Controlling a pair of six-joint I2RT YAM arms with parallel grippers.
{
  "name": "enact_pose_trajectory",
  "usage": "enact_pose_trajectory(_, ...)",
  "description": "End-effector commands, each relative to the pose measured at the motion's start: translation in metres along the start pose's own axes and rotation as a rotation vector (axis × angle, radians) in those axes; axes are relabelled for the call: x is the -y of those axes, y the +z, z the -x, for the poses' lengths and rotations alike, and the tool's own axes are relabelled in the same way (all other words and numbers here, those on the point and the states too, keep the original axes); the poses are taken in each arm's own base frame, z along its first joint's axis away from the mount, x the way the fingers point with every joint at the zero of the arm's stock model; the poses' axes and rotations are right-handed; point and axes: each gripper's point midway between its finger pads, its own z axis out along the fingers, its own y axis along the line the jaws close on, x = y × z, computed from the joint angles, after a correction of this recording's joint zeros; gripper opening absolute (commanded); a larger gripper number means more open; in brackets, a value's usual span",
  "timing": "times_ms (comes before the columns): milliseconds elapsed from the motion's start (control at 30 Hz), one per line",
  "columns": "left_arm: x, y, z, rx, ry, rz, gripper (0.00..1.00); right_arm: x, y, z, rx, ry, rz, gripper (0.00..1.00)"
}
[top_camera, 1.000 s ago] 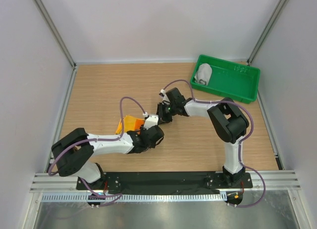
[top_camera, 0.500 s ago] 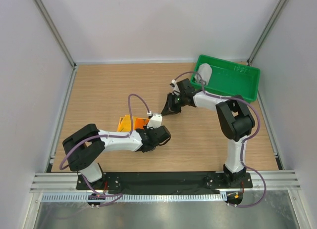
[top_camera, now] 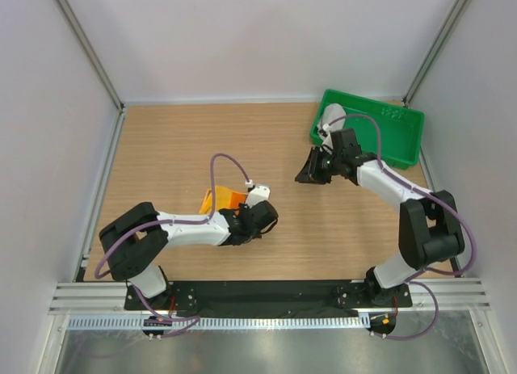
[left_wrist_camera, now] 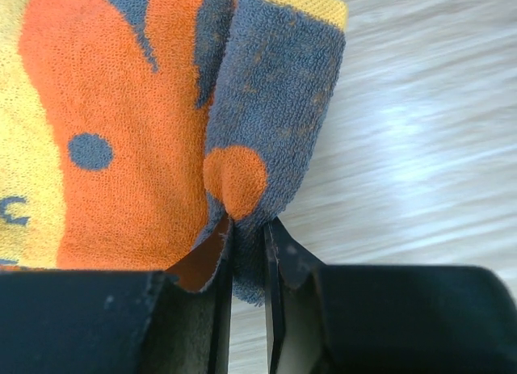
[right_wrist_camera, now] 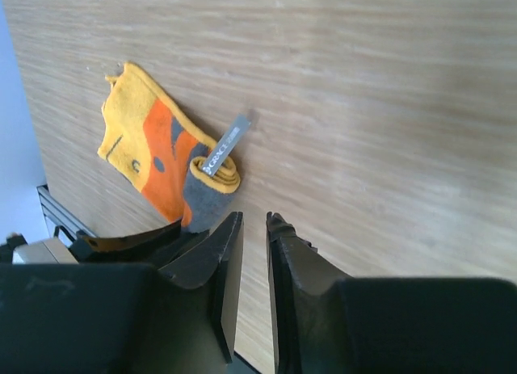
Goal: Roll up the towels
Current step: Roll the towel
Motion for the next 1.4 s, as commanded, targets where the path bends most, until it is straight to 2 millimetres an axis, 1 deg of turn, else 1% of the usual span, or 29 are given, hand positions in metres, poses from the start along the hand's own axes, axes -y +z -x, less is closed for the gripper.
enact_pose_trajectory(0, 0.038, -0.003, -0.043, -0.180, -0.003, -0.223, 0.00, 0.004, -0.016, -0.010, 0.047, -0.002, -0.033, 0.26)
enact_pose_trajectory(100, 0.051, -0.010, -0.041, -0.190, -0.034, -0.319, 0.00, 0.006, -0.026, -0.021, 0.066, 0.009, -0.033, 0.29)
enact_pose_trajectory(133, 0.058, -0.014, -0.032, -0.163, -0.060, -0.364, 0.00, 0.006, -0.028, -0.025, 0.067, 0.018, -0.031, 0.30)
enact_pose_trajectory(167, 0.062, -0.019, -0.038, -0.187, -0.075, -0.413, 0.00, 0.010, -0.028, -0.032, 0.059, 0.029, -0.034, 0.31)
enact_pose_trajectory(200, 0.065, -0.022, -0.034, -0.186, -0.096, -0.449, 0.00, 0.005, -0.035, -0.031, 0.076, 0.024, -0.020, 0.34)
enact_pose_trajectory(233, 0.073, -0.026, -0.024, -0.151, -0.121, -0.502, 0.00, 0.004, -0.037, -0.034, 0.078, 0.032, -0.018, 0.36)
enact_pose_trajectory(267, 0.077, -0.034, -0.029, -0.172, -0.144, -0.555, 0.00, 0.006, -0.040, -0.037, 0.081, 0.036, -0.019, 0.38)
enact_pose_trajectory(300, 0.078, -0.036, -0.024, -0.160, -0.164, -0.578, 0.00, 0.000, -0.046, -0.037, 0.098, 0.028, -0.003, 0.40)
enact_pose_trajectory(367, 0.085, -0.045, -0.021, -0.150, -0.198, -0.651, 0.00, -0.002, -0.050, -0.042, 0.103, 0.038, 0.015, 0.43)
enact_pose_trajectory(400, 0.086, -0.047, -0.019, -0.151, -0.224, -0.663, 0.00, -0.007, -0.055, -0.043, 0.112, 0.038, 0.033, 0.47)
enact_pose_trajectory(433, 0.085, -0.047, -0.015, -0.145, -0.246, -0.668, 0.00, -0.008, -0.055, -0.048, 0.103, 0.044, 0.047, 0.49)
enact_pose_trajectory(533, 0.082, -0.047, -0.016, -0.179, -0.312, -0.664, 0.00, -0.013, -0.059, -0.051, 0.110, 0.046, 0.078, 0.53)
enact_pose_trajectory(600, 0.081, -0.046, -0.014, -0.195, -0.364, -0.684, 0.00, -0.012, -0.057, -0.061, 0.092, 0.063, 0.092, 0.54)
enact_pose_trajectory(633, 0.083, -0.049, -0.015, -0.226, -0.398, -0.712, 0.00, -0.011, -0.056, -0.064, 0.089, 0.066, 0.095, 0.54)
enact_pose_trajectory(700, 0.081, -0.048, -0.006, -0.229, -0.467, -0.745, 0.00, -0.013, -0.054, -0.070, 0.080, 0.070, 0.105, 0.54)
enact_pose_trajectory(733, 0.082, -0.051, -0.013, -0.279, -0.508, -0.767, 0.00, -0.013, -0.053, -0.070, 0.084, 0.069, 0.109, 0.54)
enact_pose_trajectory(767, 0.080, -0.051, -0.011, -0.287, -0.537, -0.783, 0.00, -0.012, -0.052, -0.074, 0.077, 0.071, 0.111, 0.54)
enact_pose_trajectory(800, 0.078, -0.050, 0.000, -0.260, -0.575, -0.819, 0.00, -0.015, -0.051, -0.076, 0.078, 0.072, 0.123, 0.54)
enact_pose_trajectory(833, 0.077, -0.052, -0.005, -0.290, -0.599, -0.849, 0.00, -0.015, -0.050, -0.079, 0.076, 0.071, 0.127, 0.54)
enact_pose_trajectory(933, 0.071, -0.052, 0.004, -0.287, -0.683, -0.893, 0.00, -0.022, -0.048, -0.085, 0.072, 0.070, 0.162, 0.54)
enact_pose_trajectory(967, 0.070, -0.052, 0.000, -0.320, -0.713, -0.896, 0.00, -0.024, -0.046, -0.087, 0.069, 0.067, 0.170, 0.54)
enact_pose_trajectory(1000, 0.067, -0.050, 0.001, -0.327, -0.739, -0.892, 0.00, -0.027, -0.045, -0.087, 0.074, 0.058, 0.185, 0.54)
enact_pose_trajectory(1100, 0.063, -0.045, -0.007, -0.402, -0.821, -0.875, 0.01, -0.029, -0.038, -0.098, 0.054, 0.056, 0.191, 0.54)
enact_pose_trajectory(1133, 0.061, -0.044, -0.007, -0.416, -0.850, -0.878, 0.00, -0.026, -0.033, -0.103, 0.046, 0.060, 0.185, 0.54)
enact_pose_trajectory(1167, 0.062, -0.044, -0.002, -0.403, -0.866, -0.904, 0.00, -0.032, -0.030, -0.106, 0.045, 0.049, 0.204, 0.54)
enact_pose_trajectory(1200, 0.062, -0.046, -0.006, -0.438, -0.899, -0.910, 0.00, -0.031, -0.026, -0.109, 0.036, 0.048, 0.204, 0.53)
enact_pose_trajectory(1233, 0.060, -0.044, -0.004, -0.436, -0.916, -0.915, 0.00, -0.030, -0.020, -0.113, 0.035, 0.044, 0.202, 0.53)
enact_pose_trajectory(1300, 0.059, -0.042, -0.005, -0.456, -0.938, -0.920, 0.00, -0.036, -0.013, -0.121, 0.022, 0.030, 0.216, 0.52)
enact_pose_trajectory(1367, 0.056, -0.038, -0.007, -0.465, -0.952, -0.910, 0.00, -0.031, -0.003, -0.129, 0.007, 0.029, 0.192, 0.52)
